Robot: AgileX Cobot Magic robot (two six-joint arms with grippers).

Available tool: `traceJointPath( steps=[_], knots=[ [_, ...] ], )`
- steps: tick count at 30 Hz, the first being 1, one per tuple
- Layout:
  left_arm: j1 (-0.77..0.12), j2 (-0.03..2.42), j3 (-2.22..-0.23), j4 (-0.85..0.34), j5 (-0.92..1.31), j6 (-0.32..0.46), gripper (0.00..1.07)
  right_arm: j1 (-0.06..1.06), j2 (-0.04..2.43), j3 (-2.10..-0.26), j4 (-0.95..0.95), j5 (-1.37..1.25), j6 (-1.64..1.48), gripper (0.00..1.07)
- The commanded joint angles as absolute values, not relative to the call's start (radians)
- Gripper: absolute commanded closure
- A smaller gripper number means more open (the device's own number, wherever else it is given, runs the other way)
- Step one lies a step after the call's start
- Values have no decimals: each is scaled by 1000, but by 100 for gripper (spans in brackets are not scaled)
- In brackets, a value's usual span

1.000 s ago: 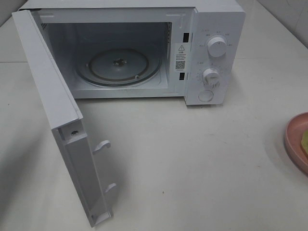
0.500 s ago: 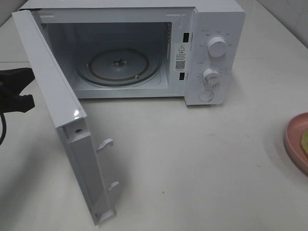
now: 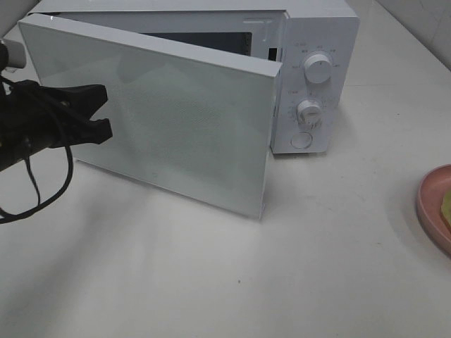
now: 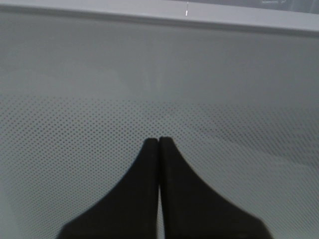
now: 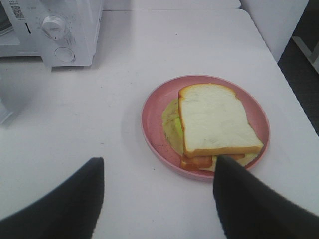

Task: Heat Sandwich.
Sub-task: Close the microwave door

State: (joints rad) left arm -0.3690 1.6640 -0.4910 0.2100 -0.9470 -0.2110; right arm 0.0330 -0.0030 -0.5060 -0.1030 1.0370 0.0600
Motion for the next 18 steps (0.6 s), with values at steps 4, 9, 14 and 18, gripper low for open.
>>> traceJointPath(
  steps=[4,9,14,18],
  knots=[
    [-445,1693,-553,137,-908,-174,107,27,-31,-506,-108,1025,51,46],
    [-505,1741,-623,84,-885,-172,107,27,-31,-506,-108,1025,51,46],
    [-548,1766,-692,61,-838,-151,107,27,-31,-506,-108,1025,51,46],
    [-575,1793,-742,57,-826,-152,107,27,-31,-506,-108,1025,51,46]
  ],
)
